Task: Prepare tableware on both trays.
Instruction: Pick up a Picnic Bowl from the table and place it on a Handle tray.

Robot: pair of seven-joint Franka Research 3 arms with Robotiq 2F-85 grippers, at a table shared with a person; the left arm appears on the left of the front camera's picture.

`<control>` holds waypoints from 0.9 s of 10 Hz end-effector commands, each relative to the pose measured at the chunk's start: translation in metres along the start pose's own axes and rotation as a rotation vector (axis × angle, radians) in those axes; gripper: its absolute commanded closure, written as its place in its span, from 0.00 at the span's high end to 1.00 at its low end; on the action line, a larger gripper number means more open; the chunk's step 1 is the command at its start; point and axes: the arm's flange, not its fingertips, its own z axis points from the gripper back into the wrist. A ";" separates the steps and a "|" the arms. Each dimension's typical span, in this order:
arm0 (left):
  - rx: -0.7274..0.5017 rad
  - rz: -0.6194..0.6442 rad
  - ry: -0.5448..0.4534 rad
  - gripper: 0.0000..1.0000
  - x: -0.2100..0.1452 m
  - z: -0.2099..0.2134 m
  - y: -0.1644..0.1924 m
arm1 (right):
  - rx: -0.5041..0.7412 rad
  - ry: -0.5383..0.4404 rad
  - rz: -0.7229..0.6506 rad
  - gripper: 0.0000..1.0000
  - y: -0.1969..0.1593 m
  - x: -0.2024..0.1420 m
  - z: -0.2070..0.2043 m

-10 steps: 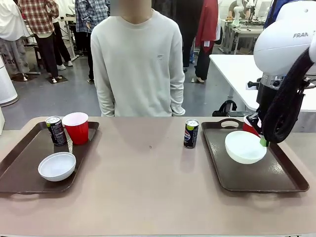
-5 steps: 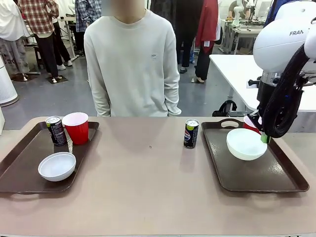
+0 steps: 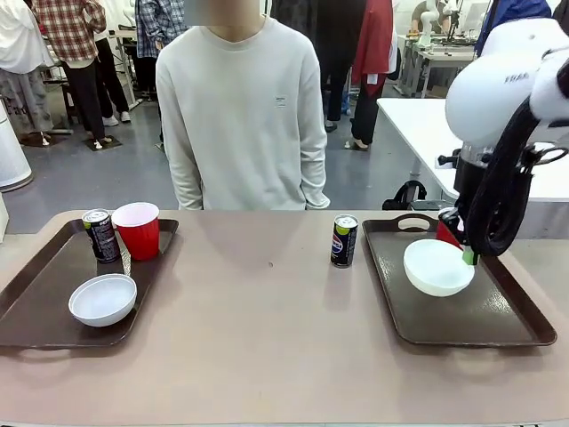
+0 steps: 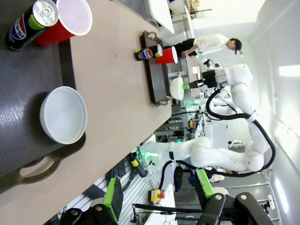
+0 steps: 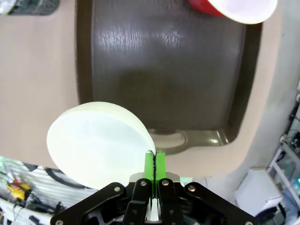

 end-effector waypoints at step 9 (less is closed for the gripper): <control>0.002 0.005 -0.002 0.82 0.000 0.002 -0.002 | -0.066 -0.075 0.095 0.01 0.003 0.029 -0.050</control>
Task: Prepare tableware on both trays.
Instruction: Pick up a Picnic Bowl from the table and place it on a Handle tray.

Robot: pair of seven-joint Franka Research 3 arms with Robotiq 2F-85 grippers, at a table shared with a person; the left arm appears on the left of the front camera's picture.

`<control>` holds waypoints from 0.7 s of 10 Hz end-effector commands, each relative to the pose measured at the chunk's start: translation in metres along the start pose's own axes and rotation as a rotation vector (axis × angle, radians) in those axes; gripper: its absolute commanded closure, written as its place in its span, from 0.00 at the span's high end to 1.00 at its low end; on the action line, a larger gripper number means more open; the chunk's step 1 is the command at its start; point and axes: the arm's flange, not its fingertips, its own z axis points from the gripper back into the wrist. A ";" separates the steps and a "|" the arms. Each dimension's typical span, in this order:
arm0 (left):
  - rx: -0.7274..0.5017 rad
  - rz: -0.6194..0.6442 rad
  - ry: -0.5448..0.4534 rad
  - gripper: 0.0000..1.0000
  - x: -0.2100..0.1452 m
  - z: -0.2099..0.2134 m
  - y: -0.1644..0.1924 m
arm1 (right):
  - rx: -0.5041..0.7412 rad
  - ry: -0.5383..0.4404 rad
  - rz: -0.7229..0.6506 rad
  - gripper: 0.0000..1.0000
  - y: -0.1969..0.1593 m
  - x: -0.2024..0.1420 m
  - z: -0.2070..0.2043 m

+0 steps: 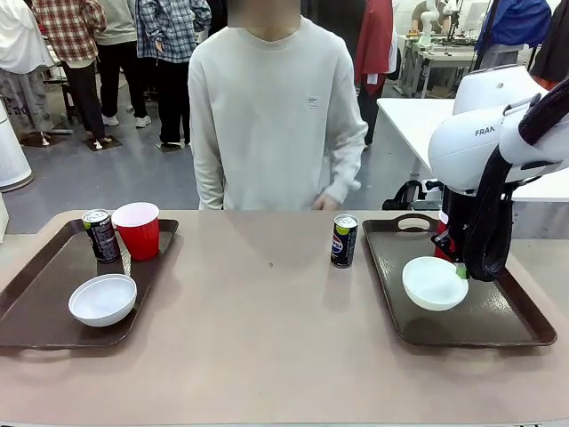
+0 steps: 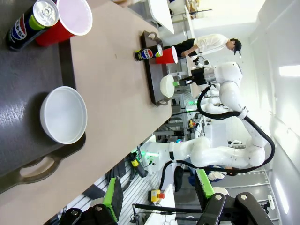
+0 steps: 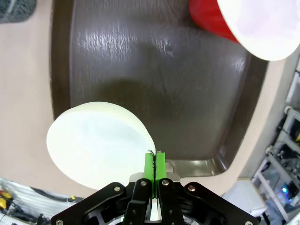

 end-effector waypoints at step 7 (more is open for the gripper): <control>0.001 0.005 -0.002 0.82 0.000 0.002 -0.002 | -0.008 0.064 0.070 0.01 0.004 0.035 -0.048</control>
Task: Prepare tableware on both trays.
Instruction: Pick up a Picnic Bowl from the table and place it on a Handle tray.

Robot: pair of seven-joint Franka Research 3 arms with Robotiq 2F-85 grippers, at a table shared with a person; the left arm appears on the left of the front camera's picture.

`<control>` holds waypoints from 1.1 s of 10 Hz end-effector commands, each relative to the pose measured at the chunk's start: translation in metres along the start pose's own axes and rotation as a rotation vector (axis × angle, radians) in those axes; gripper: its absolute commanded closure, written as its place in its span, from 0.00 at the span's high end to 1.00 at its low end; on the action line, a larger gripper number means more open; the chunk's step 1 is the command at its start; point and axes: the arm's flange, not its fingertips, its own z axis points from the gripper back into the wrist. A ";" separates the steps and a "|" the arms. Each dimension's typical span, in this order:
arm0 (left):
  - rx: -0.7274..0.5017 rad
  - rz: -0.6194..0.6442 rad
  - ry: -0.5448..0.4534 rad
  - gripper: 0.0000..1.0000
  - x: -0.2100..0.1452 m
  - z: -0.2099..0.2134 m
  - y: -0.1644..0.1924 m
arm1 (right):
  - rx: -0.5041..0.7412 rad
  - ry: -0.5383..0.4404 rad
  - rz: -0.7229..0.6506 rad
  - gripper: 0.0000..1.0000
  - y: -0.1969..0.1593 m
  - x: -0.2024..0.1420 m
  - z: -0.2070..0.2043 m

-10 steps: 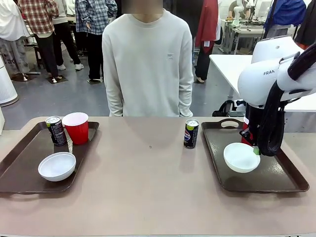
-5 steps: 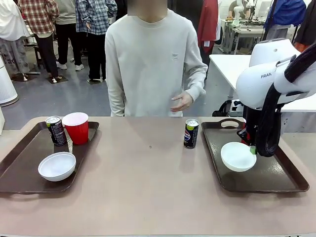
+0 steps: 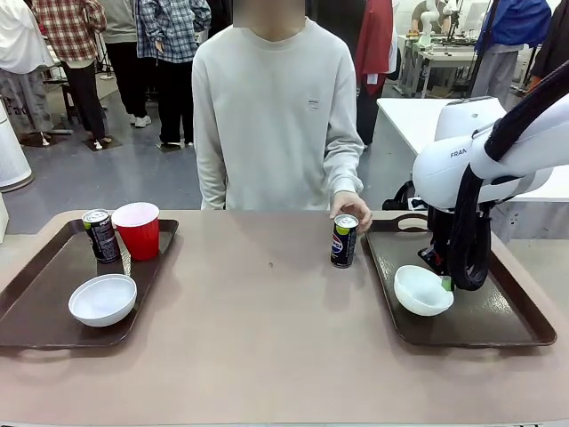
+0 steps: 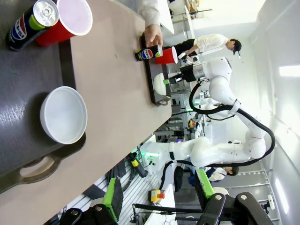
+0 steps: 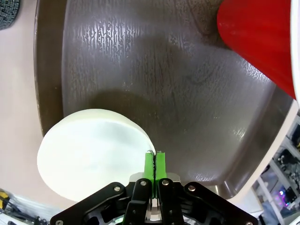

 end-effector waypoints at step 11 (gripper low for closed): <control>0.001 0.005 -0.001 0.82 0.000 0.002 -0.002 | 0.199 -0.260 0.237 1.00 -0.045 -0.151 0.068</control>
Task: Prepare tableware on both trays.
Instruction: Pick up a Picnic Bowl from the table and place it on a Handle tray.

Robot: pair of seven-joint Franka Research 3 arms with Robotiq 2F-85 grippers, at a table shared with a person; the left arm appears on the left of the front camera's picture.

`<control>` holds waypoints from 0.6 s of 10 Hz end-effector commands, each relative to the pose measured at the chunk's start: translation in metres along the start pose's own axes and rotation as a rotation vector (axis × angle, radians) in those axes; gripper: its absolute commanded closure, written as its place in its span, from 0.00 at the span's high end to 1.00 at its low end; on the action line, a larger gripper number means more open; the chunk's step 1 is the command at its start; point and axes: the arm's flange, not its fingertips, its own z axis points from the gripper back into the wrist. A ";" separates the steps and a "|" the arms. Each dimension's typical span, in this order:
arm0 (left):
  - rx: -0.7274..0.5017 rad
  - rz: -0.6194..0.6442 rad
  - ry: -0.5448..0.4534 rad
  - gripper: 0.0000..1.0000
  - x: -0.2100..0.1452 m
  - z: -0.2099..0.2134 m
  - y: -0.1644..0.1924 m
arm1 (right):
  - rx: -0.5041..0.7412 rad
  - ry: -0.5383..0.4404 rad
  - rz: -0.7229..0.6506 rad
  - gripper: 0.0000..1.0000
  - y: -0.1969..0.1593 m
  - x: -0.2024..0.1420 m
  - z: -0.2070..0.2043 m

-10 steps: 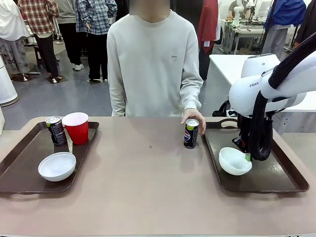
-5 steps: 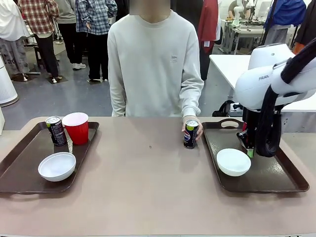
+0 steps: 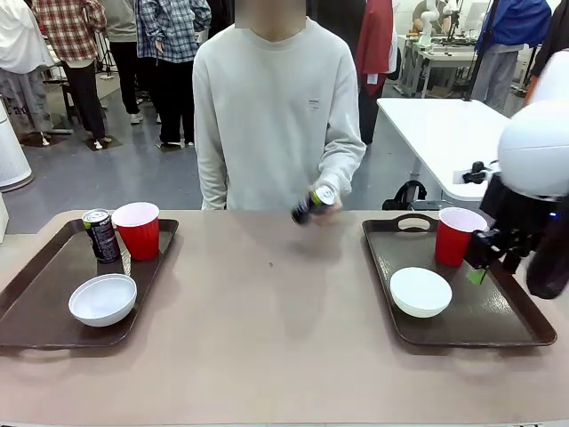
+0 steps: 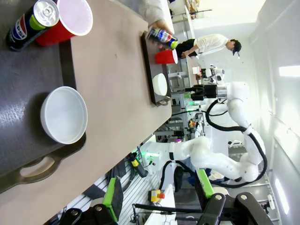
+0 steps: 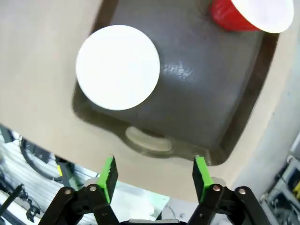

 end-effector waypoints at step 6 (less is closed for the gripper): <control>0.001 0.004 -0.001 0.82 0.000 0.002 -0.002 | 0.189 -0.048 -0.029 1.00 -0.011 -0.030 0.026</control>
